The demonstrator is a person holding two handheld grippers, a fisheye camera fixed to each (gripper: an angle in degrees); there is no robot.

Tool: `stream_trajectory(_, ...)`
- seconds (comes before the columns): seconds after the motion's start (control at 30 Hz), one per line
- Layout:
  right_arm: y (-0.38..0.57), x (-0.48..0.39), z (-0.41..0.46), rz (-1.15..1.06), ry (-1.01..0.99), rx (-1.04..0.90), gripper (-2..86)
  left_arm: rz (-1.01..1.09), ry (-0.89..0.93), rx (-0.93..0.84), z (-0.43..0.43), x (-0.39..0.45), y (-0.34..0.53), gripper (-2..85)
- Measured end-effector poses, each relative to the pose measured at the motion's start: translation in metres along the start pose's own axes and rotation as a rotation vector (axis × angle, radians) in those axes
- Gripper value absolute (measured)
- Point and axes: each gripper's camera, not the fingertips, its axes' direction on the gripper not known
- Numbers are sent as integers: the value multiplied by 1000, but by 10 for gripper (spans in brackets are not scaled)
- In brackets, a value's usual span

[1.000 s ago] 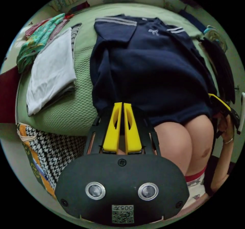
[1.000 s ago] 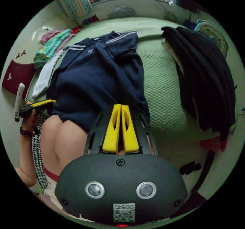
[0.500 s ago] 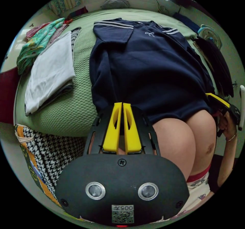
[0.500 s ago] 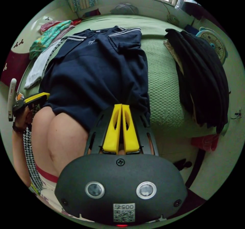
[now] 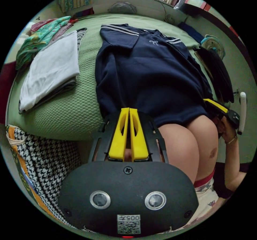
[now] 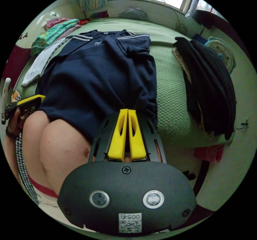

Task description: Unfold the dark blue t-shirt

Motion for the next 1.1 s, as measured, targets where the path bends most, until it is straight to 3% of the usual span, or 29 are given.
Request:
stream_trajectory(0.2, 4, -2, 5, -6, 2, 30, -9, -105, 131, 59, -5, -18, 4, 15)
stream_trajectory(0.4, 4, -2, 11, -25, 5, 39, -9, -6, 5, 256, -46, 3, -19, 100)
stream_trajectory(0.57, 2, 5, 16, -8, -28, 25, -9, 88, -72, 301, -43, 22, -82, 113)
stream_trajectory(0.93, -9, 28, 28, 38, -138, -36, -9, 155, -194, 84, 47, 44, -189, 125)
stream_trajectory(1.1, -11, 30, 31, 37, -129, -46, -9, 108, -91, 117, 46, 24, -193, 84)
